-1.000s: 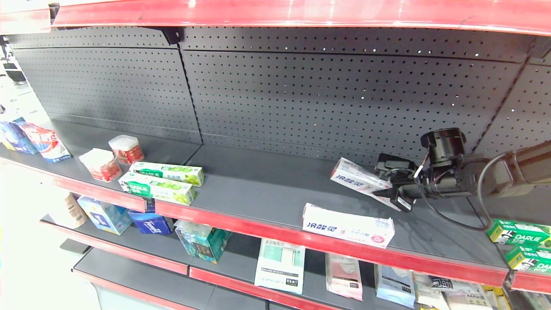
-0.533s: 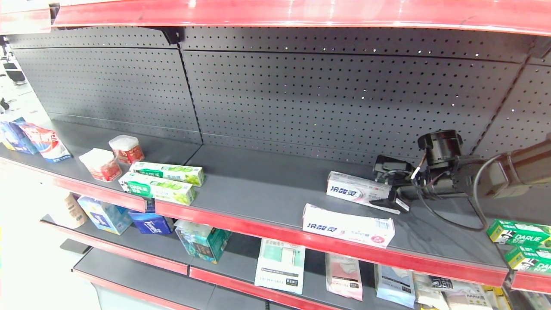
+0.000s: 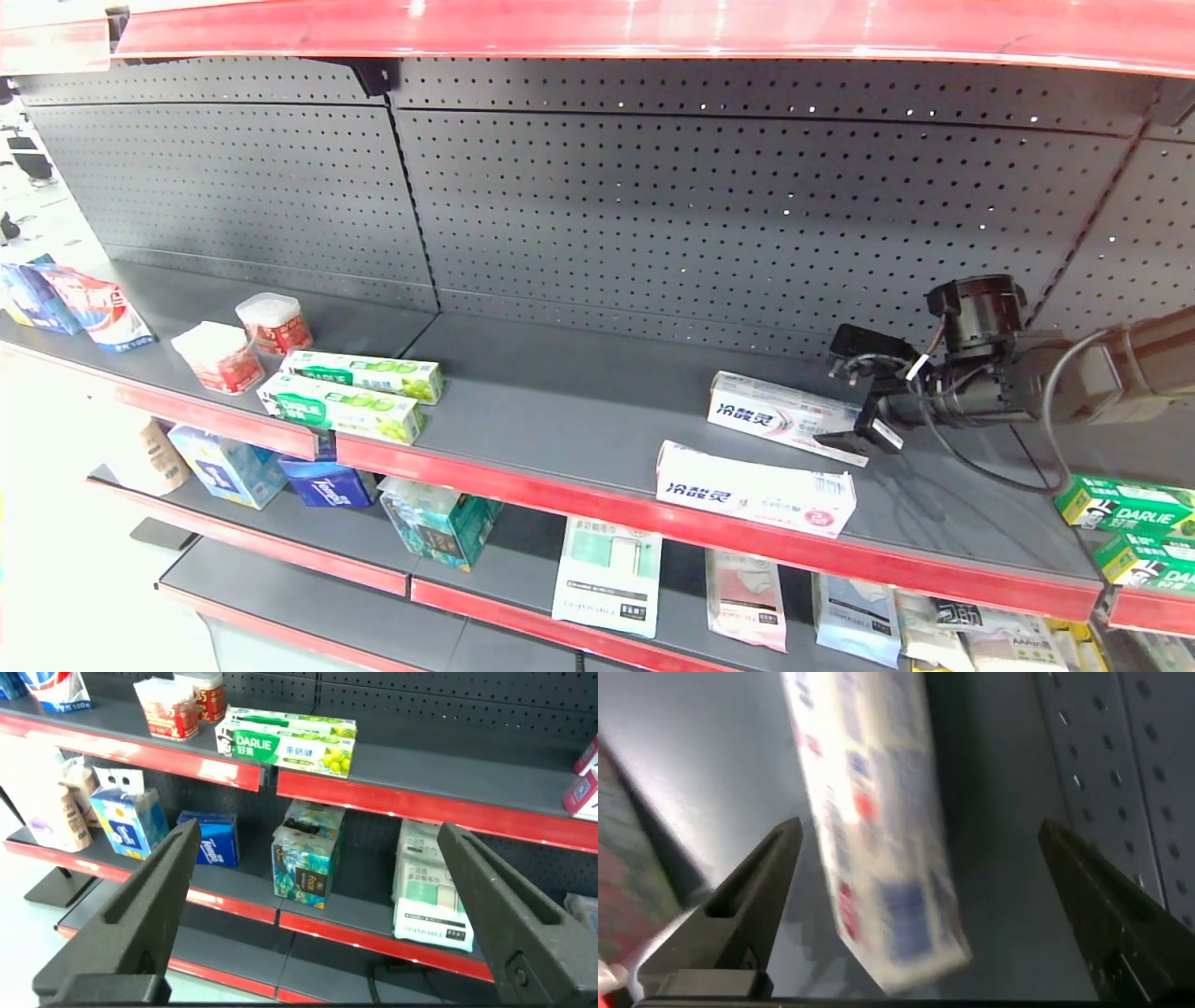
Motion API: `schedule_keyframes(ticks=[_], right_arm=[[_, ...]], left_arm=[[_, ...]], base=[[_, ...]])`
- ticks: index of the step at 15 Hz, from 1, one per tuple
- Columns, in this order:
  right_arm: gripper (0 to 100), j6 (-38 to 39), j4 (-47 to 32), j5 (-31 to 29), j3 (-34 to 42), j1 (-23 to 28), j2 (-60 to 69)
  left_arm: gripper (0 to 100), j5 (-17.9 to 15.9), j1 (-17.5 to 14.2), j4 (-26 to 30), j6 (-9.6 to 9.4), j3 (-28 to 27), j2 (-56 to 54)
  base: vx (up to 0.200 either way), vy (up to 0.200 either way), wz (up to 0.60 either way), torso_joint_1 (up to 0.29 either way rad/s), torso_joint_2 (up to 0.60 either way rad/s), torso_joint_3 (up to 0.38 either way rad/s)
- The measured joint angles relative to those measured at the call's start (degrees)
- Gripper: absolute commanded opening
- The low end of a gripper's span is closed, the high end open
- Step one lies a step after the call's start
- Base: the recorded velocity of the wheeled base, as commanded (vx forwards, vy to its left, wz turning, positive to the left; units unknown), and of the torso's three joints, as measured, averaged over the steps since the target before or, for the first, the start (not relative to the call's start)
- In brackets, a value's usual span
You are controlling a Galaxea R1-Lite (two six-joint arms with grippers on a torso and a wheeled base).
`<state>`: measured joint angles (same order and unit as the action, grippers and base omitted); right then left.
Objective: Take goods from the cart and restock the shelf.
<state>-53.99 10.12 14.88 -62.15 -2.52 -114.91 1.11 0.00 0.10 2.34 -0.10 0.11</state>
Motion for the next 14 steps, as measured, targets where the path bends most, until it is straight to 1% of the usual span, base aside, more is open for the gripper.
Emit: schedule_keyframes(ticks=[5,9,11,14], right_arm=[[100,6.47,-0.05,-0.16,2.04,1.73,1.05],[100,7.08,0.06,-0.11,4.71,3.68,2.29],[100,7.13,0.79,-0.49,4.85,5.16,2.58],[100,7.22,1.15,-1.72,5.27,5.94,2.76]], left_arm=[[100,0.0,0.0,-0.02,0.0,0.0,0.0],[100,0.0,0.0,0.0,0.01,0.0,0.0],[100,0.01,0.0,0.0,0.01,0.0,0.0],[100,0.01,0.0,0.0,0.0,0.0,0.0]], base=[[0.0,0.0,0.0,0.0,0.0,0.0],[0.0,0.0,0.0,0.0,0.0,0.0],[0.0,0.0,0.0,0.0,0.0,0.0],[0.0,0.0,0.0,0.0,0.0,0.0]])
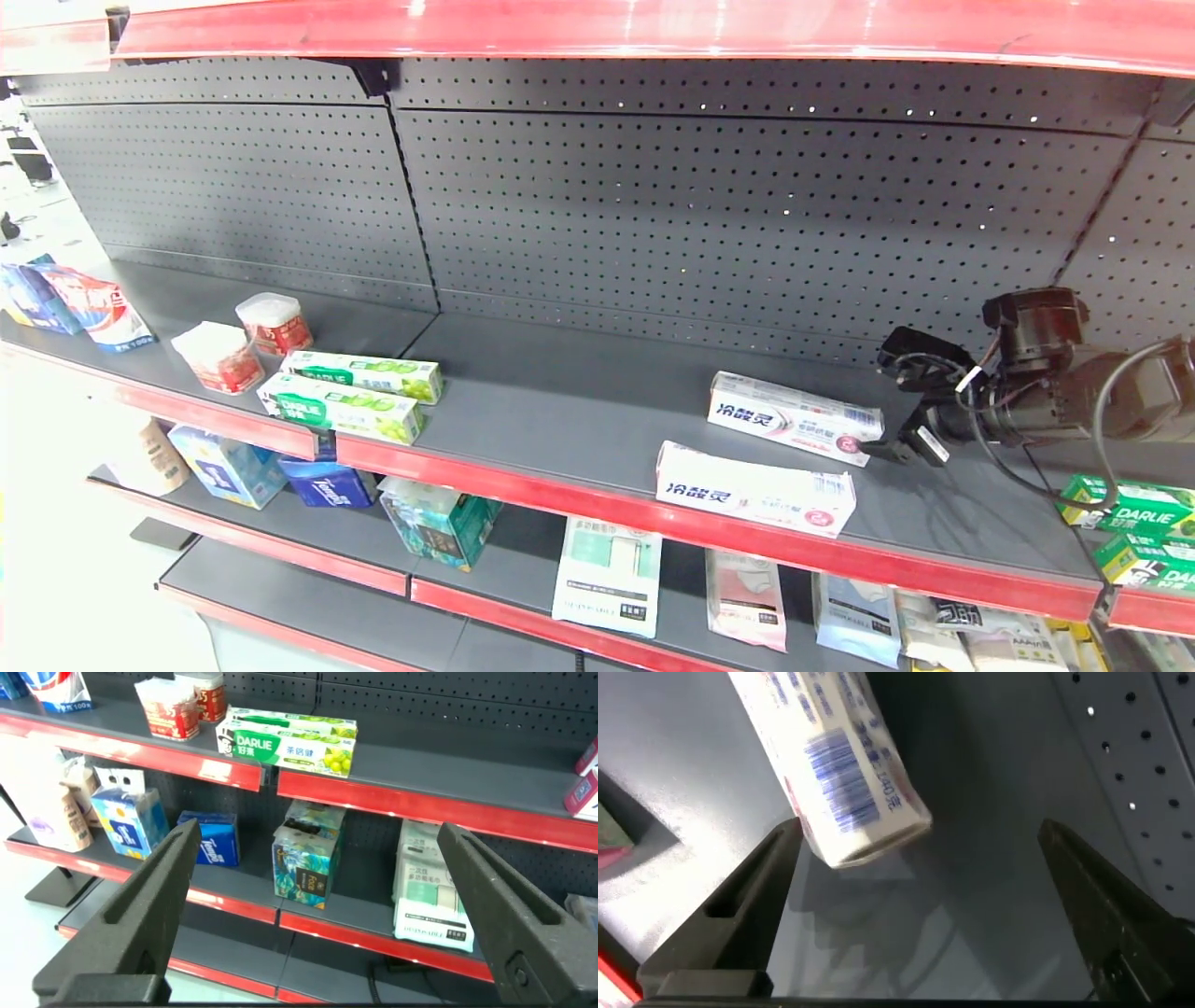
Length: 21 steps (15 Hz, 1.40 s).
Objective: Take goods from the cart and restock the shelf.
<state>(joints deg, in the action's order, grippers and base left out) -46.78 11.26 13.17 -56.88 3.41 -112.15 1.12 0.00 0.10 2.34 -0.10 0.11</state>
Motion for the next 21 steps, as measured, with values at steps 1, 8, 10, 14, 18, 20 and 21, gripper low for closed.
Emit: schedule_keyframes(ticks=[1,8,10,14,18,20,21], right_arm=[[100,0.09,0.15,-0.06,0.0,0.11,0.0],[100,0.39,0.55,-1.32,-0.54,1.49,-0.44],[100,0.46,0.66,-1.27,-0.3,1.76,-0.44],[100,1.6,0.61,-1.1,1.16,1.76,1.29],[100,3.89,1.46,-5.07,2.56,3.89,3.17],[100,7.09,5.13,-8.81,2.63,4.39,3.08],[100,9.97,5.86,-10.52,2.58,4.44,2.86]], left_arm=[[100,-0.01,0.0,0.0,0.0,0.0,0.0],[100,0.0,0.0,0.0,0.0,0.0,0.0],[100,0.0,0.0,0.0,0.0,0.0,0.0],[100,0.0,0.0,-0.02,0.01,0.0,0.0],[100,0.0,0.0,0.0,0.01,0.0,0.0],[100,-0.01,0.0,-0.02,0.01,0.0,0.0],[100,-0.01,0.0,0.0,0.01,0.0,0.0]], base=[[0.0,0.0,0.0,0.0,0.0,0.0],[0.0,0.0,0.0,0.0,0.0,0.0],[0.0,0.0,0.0,0.0,0.0,0.0],[0.0,0.0,0.0,0.0,0.0,0.0],[0.0,0.0,0.0,0.0,0.0,0.0],[0.0,0.0,0.0,0.0,0.0,0.0],[0.0,0.0,0.0,0.0,0.0,0.0]])
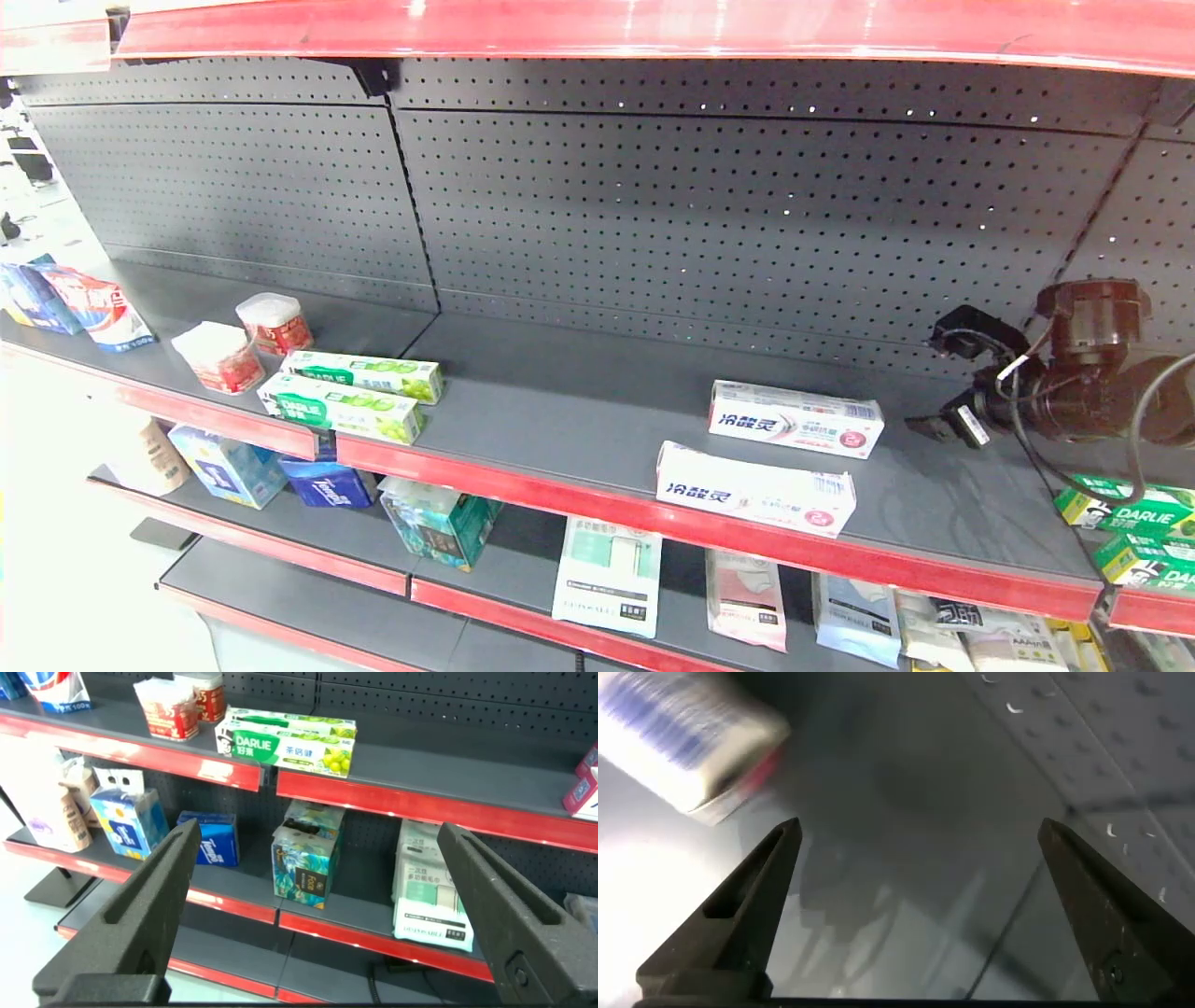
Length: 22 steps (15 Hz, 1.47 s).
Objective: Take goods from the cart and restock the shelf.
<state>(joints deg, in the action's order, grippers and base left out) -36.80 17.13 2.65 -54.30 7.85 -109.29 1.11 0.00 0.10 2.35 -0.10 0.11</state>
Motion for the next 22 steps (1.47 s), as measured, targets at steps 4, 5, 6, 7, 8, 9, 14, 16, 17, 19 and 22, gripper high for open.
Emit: schedule_keyframes(ticks=[4,5,6,7,8,9,14,16,17,19,22], right_arm=[[100,4.05,0.39,-1.04,0.16,-0.28,-0.57],[100,4.13,0.44,-0.88,0.24,-0.33,-0.63],[100,4.16,0.44,-0.73,0.28,-0.52,-0.68],[100,4.16,0.44,-0.66,0.28,-0.78,-0.69],[100,4.21,0.49,-0.24,0.2,-1.18,-0.68],[100,4.23,0.52,0.0,0.17,-1.52,-0.66],[100,4.32,0.52,0.2,0.74,-3.72,-0.13],[100,4.32,0.5,0.24,1.57,-4.3,0.39],[100,4.32,0.52,0.22,1.88,-4.38,0.59],[100,4.32,0.52,0.11,2.05,-4.19,0.8],[100,4.75,0.68,0.0,1.96,-2.62,1.07]], left_arm=[[100,0.01,0.0,0.0,0.0,0.0,0.0],[100,0.0,0.0,0.0,0.0,0.0,0.0],[100,0.0,0.0,0.0,-0.01,0.0,0.0],[100,0.01,0.0,0.0,0.0,0.0,0.0],[100,0.01,0.0,0.0,0.0,0.0,0.0],[100,0.0,0.0,0.0,-0.01,0.0,0.0],[100,0.0,0.0,0.0,-0.01,0.0,0.0],[100,0.01,0.02,0.0,0.0,0.0,0.0],[100,0.01,0.0,0.0,0.0,0.0,0.0],[100,0.01,0.0,0.0,0.0,0.0,0.0],[100,0.0,0.0,0.0,0.0,0.0,0.0]], base=[[0.0,0.0,0.0,0.0,0.0,0.0],[0.0,0.0,0.0,0.0,0.0,0.0],[0.0,0.0,0.0,0.0,0.0,0.0],[0.0,0.0,0.0,0.0,0.0,0.0],[0.0,0.0,0.0,0.0,0.0,0.0],[0.0,0.0,0.0,0.0,0.0,0.0],[0.0,0.0,0.0,0.0,0.0,0.0],[0.0,0.0,0.0,0.0,0.0,0.0],[0.0,0.0,0.0,0.0,0.0,0.0],[0.0,0.0,0.0,0.0,0.0,0.0],[0.0,0.0,0.0,0.0,0.0,0.0]])
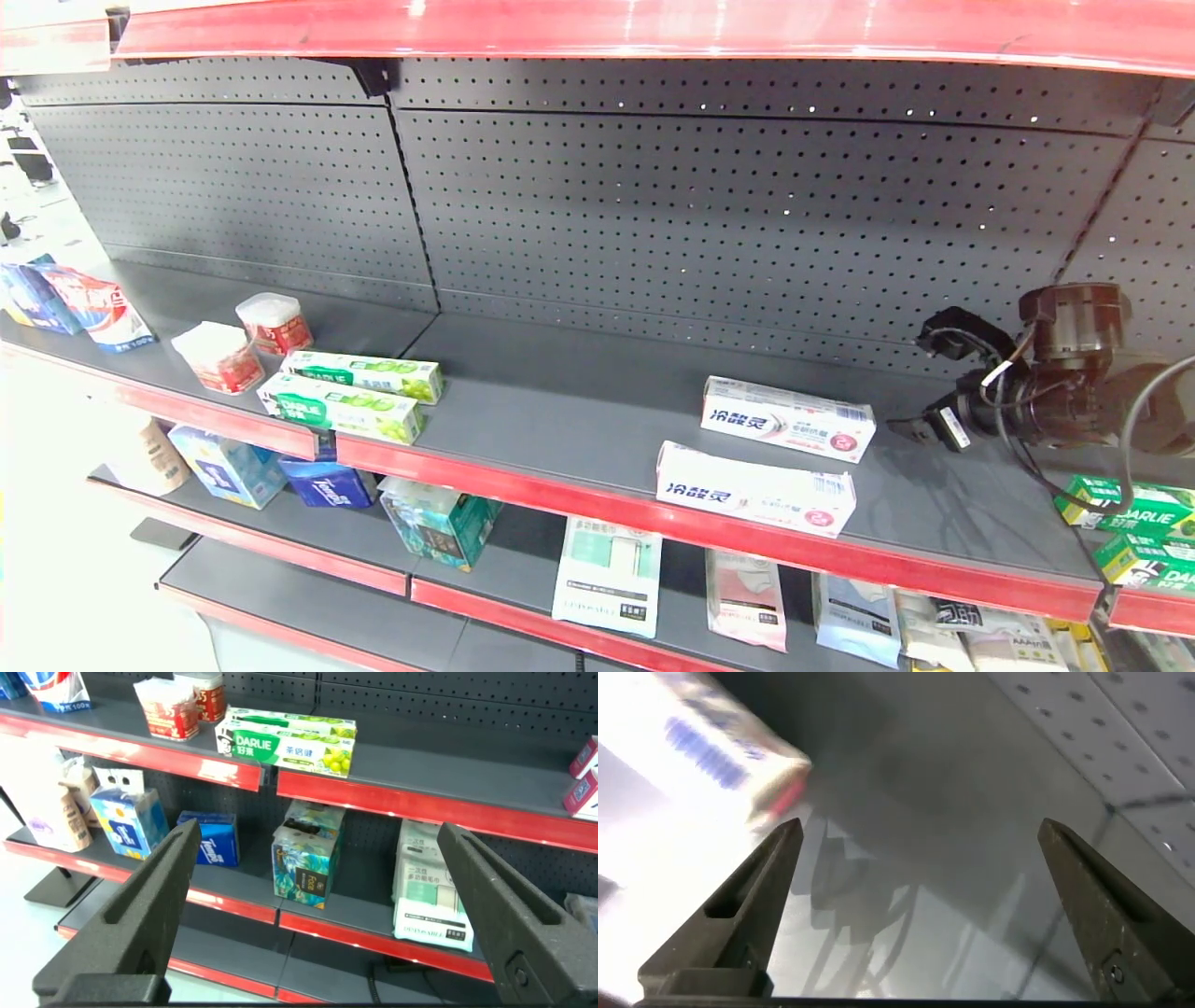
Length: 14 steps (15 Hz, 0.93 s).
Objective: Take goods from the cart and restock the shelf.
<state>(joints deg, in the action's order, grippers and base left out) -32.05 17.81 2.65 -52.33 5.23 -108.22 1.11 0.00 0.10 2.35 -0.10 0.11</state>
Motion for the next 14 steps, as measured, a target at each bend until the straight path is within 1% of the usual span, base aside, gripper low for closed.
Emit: schedule_keyframes(ticks=[3,5,8,10,12,14], right_arm=[[100,3.07,0.02,0.13,0.74,0.72,2.27],[100,4.05,-0.05,0.79,2.91,0.55,4.41],[100,4.19,0.15,1.38,6.11,-2.4,6.07],[100,4.16,2.3,1.34,6.56,-4.02,5.55],[100,4.06,5.06,1.1,6.56,-5.01,3.84],[100,4.13,5.21,1.02,6.53,-5.23,2.68]], left_arm=[[100,0.0,0.0,0.0,-0.01,0.0,0.0],[100,0.01,0.0,0.0,0.0,0.0,0.0],[100,0.01,0.0,0.0,-0.01,0.0,0.0],[100,0.01,0.0,0.0,-0.01,0.0,0.0],[100,0.0,0.0,0.0,-0.01,0.0,0.0],[100,0.0,0.0,0.0,-0.01,0.0,0.0]], base=[[0.0,0.0,0.0,0.0,0.0,0.0],[0.0,0.0,0.0,0.0,0.0,0.0],[0.0,0.0,0.0,0.0,0.0,0.0],[0.0,0.0,0.0,0.0,0.0,0.0],[0.0,0.0,0.0,0.0,0.0,0.0],[0.0,0.0,0.0,0.0,0.0,0.0]])
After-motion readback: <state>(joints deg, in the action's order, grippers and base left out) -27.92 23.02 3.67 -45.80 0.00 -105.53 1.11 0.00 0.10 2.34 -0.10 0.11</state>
